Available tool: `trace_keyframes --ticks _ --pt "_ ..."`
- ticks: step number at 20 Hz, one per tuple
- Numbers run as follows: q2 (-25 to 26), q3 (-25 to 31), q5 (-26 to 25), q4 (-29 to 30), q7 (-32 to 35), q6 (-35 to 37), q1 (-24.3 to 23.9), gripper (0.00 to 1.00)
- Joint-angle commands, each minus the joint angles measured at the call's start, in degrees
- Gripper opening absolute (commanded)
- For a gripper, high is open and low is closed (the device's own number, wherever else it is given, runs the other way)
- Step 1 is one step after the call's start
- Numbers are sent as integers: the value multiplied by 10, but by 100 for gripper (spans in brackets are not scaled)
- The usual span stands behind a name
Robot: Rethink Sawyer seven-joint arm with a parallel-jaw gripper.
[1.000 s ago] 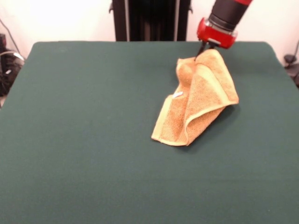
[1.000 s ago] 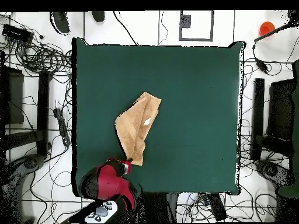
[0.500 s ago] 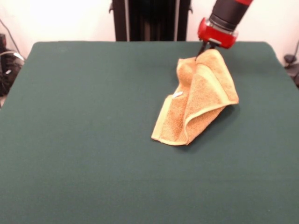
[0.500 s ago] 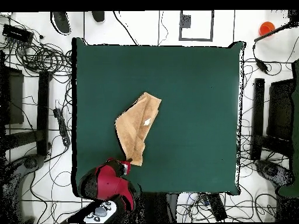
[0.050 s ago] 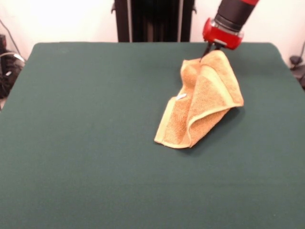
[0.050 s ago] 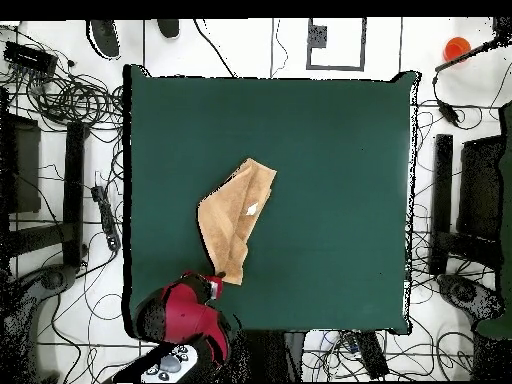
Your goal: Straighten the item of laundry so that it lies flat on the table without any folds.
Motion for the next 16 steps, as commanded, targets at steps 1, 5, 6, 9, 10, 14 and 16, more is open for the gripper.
trace_keyframes --ticks 1,5,6,9,10,14,16 --pt "13 62 50 6 168 52 18 0" --pt "13 60 57 5 169 58 22 0" --pt "13 59 59 3 169 60 24 0" --pt "14 56 65 1 170 67 28 0" --pt "14 54 67 0 170 70 30 0" --pt "16 51 73 -3 169 76 35 0" --pt "16 49 77 -4 169 80 38 0"
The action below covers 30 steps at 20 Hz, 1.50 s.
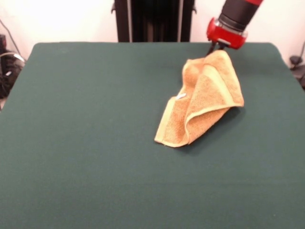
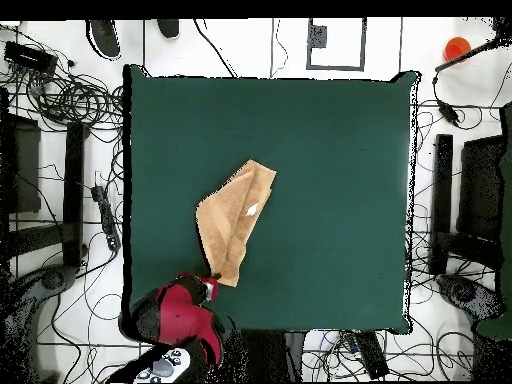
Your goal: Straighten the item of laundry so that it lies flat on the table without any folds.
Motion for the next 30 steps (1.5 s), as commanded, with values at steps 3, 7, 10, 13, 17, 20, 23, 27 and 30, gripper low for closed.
trace_keyframes --ticks 3,7,10,13,17,20,23,27,30 --pt "15 45 56 -6 170 75 26 0" --pt "16 40 62 -11 169 86 32 0" --pt "17 36 66 -15 169 93 37 0" --pt "18 32 70 -17 171 100 44 0" --pt "20 31 74 -19 171 104 46 0" --pt "22 27 78 -21 171 112 51 0" --pt "26 21 81 -26 171 121 56 0" --pt "27 18 82 -26 170 124 57 0" --pt "28 15 82 -28 171 128 58 0"
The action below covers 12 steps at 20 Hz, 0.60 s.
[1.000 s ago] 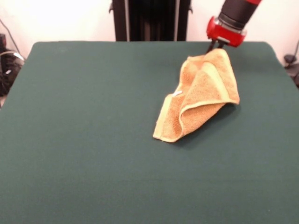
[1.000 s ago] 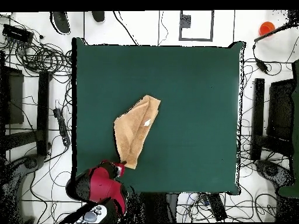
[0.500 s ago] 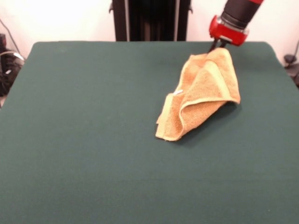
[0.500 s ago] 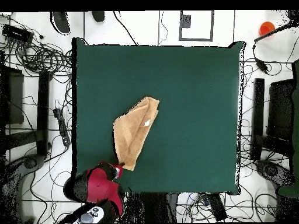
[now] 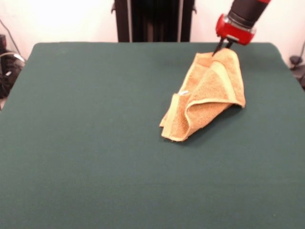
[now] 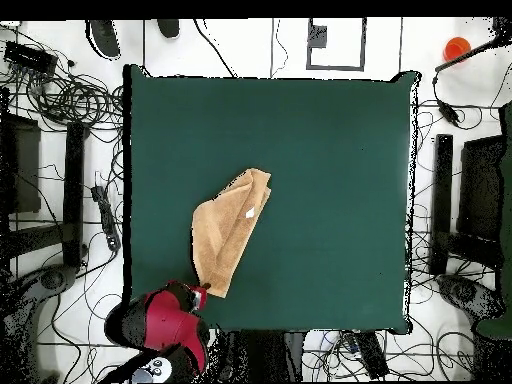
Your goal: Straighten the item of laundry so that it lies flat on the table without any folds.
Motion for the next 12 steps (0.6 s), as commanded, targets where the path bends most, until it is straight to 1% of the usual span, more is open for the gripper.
trace_keyframes --ticks 1,12 --pt "26 19 43 -29 172 74 15 0" --pt "28 12 41 -33 174 85 18 0"
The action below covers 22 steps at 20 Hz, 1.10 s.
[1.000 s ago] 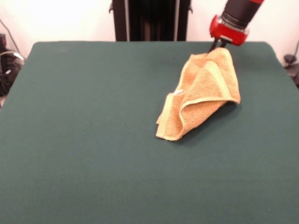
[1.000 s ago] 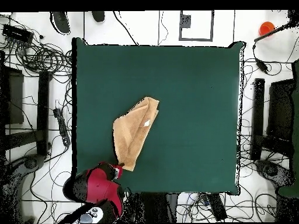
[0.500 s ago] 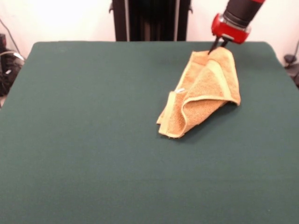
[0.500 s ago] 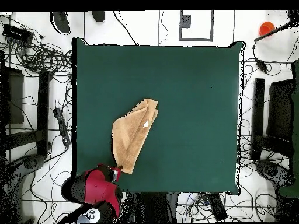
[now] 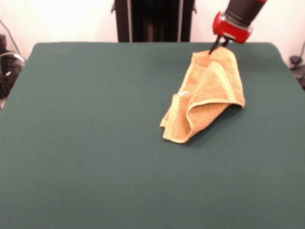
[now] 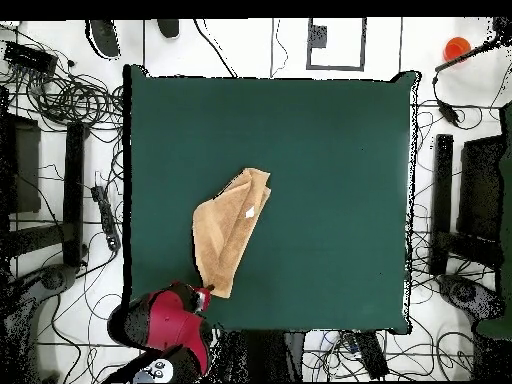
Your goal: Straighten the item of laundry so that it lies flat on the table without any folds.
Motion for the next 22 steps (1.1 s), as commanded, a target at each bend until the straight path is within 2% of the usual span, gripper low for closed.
trace_keyframes --ticks 1,12,22 --pt "27 26 41 -34 175 70 17 0" --pt "26 22 44 -27 184 74 29 0" --pt "23 23 71 -1 212 57 53 0"
